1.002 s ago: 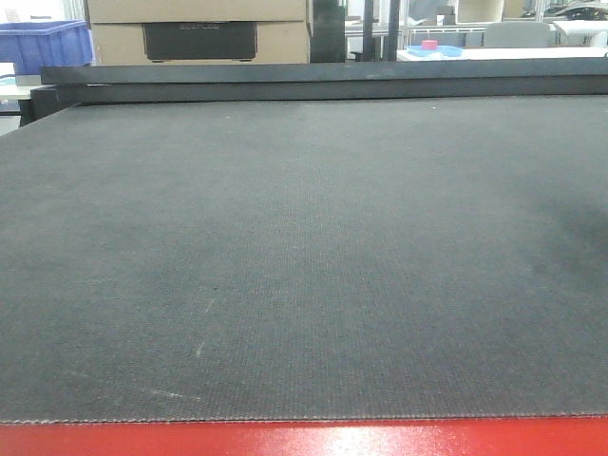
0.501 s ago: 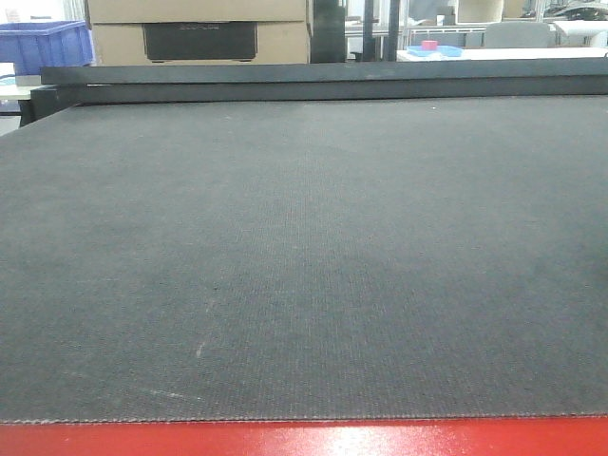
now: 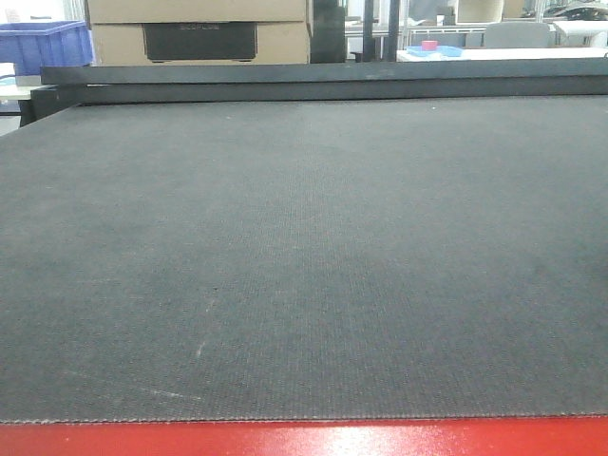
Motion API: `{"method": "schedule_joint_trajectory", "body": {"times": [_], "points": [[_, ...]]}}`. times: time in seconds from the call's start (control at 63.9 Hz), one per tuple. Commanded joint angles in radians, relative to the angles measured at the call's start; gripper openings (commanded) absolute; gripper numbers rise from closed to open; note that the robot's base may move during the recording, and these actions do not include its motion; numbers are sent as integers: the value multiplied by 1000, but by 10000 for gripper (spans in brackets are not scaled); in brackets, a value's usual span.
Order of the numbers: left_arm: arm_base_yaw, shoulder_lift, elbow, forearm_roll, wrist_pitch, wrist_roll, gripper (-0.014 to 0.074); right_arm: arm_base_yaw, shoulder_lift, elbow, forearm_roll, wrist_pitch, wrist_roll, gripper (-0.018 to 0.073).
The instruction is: Place valve from conveyor to right shelf box
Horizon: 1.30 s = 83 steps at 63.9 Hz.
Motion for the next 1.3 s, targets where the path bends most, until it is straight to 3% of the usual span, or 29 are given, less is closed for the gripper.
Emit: {"method": "schedule_joint_trajectory", "body": {"times": [0.0,1.284], "points": [[-3,-7,-4,-10,-51,2,-111,-6,-10,-5,-1,-75,4,-165],[-3,-7,-4,-10,-53,2,-111,-6,-10,-5,-1,-77,4,-165]]}}
